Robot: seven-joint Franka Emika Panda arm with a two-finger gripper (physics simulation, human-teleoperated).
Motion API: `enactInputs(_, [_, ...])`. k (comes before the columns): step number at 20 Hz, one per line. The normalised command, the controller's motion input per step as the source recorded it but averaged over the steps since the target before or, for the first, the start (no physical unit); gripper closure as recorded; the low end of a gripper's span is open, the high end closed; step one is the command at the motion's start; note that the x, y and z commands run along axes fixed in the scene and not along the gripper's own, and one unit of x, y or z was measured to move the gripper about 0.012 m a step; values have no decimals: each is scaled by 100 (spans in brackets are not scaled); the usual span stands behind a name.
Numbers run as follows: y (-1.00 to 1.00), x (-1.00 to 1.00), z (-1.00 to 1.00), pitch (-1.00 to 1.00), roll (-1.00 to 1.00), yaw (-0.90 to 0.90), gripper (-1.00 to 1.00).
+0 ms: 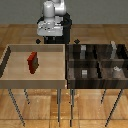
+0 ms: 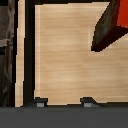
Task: Place the box of cereal into the appropriate compartment.
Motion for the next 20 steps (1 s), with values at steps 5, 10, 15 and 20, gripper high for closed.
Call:
enactInputs(5, [0,0,0,0,0,0,-100])
enactInputs(10, [-20,0,0,0,0,0,-100])
enactInputs(15, [-100,0,0,0,0,0,-100])
enactInputs(20, [-20,0,40,0,0,0,-100])
